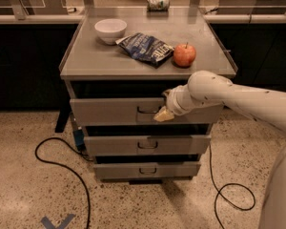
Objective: Open top drawer
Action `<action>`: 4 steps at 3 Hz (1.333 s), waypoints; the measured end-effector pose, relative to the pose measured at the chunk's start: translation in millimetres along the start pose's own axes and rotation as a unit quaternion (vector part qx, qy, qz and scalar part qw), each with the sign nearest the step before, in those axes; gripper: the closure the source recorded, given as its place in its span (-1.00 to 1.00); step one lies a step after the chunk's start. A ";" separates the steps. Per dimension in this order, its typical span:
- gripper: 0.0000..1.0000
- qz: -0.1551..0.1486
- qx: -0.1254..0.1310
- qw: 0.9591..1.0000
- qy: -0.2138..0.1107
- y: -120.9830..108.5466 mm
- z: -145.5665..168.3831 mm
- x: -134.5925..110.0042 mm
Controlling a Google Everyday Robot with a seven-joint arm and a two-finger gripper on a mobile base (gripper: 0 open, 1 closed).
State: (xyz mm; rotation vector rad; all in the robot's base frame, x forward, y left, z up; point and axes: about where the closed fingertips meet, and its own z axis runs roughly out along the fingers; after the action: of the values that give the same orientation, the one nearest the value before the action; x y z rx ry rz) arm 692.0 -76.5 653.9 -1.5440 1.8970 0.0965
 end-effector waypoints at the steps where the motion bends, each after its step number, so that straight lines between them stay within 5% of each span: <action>1: 0.29 0.000 0.000 1.000 0.000 0.0 0.0 0.0; 2: 0.77 0.000 0.000 1.000 0.000 0.0 0.0 -0.1; 3: 1.00 0.000 0.000 1.000 0.000 -1.6 -3.7 -2.7; 4: 1.00 -0.017 -0.001 1.000 -0.003 11.3 -7.4 2.9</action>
Offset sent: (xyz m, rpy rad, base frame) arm 0.0000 0.0000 0.0000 0.0000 0.0000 0.0000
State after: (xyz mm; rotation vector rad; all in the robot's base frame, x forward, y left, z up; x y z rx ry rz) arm 678.4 -78.9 654.1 -1.5738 1.8656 0.0879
